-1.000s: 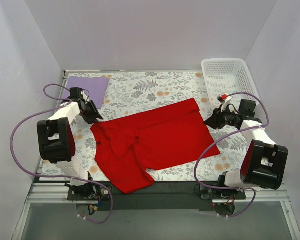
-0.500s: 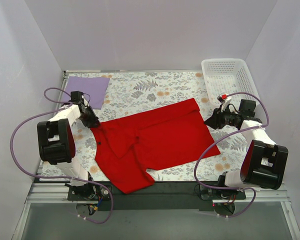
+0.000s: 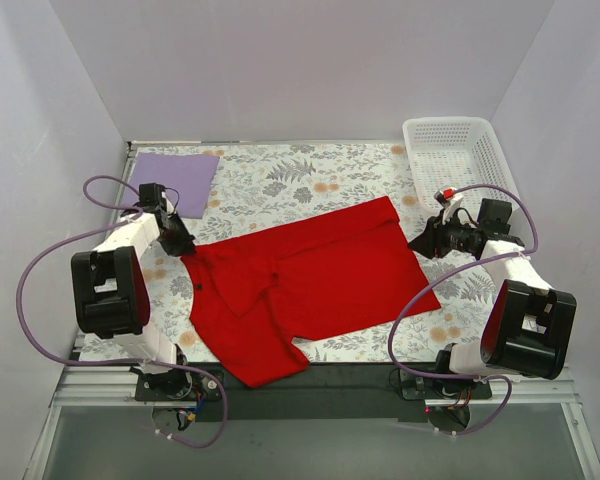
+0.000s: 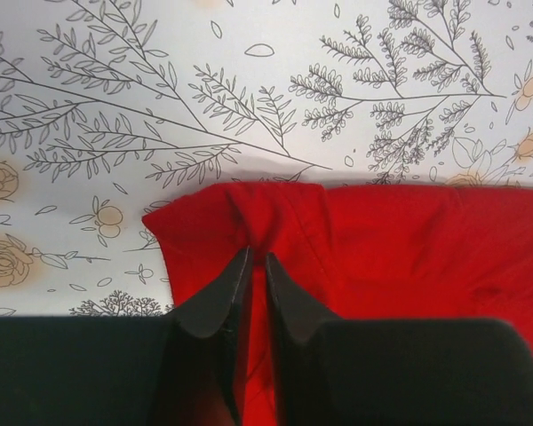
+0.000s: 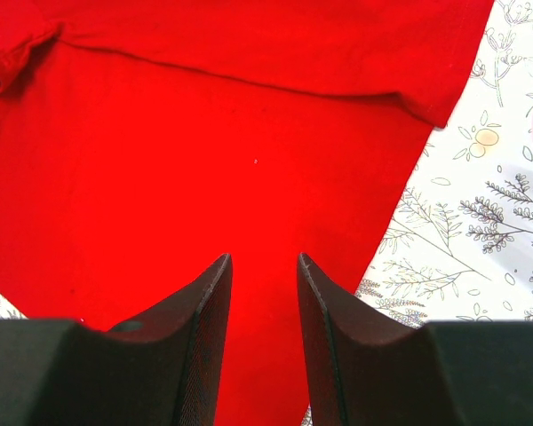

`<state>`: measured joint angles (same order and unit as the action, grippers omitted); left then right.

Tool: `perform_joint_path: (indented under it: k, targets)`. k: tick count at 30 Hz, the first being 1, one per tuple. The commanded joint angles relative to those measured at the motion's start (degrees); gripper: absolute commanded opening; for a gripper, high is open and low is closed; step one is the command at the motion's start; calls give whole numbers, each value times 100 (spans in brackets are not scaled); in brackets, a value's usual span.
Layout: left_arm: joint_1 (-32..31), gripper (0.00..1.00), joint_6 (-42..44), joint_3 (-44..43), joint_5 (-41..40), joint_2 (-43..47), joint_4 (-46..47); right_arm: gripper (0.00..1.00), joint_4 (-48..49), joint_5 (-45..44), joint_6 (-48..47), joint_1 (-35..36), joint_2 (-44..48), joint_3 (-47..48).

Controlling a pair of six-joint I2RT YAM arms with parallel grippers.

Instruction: Fold and stack the t-shirts

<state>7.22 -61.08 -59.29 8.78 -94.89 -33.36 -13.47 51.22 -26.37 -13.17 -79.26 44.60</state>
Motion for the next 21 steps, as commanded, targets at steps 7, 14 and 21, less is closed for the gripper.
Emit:
perform_joint_path:
  k: [7,14,21]
  targets:
    - [-2,0,-97,5,-614,884,155,42,-15,195,-70,-45,69,233]
    - [-2,19,-264,215,-176,1586,295,43,-24,204,-70,-54,87,233]
    - [-2,51,-334,778,967,1992,655,43,-32,230,-70,-54,78,225]
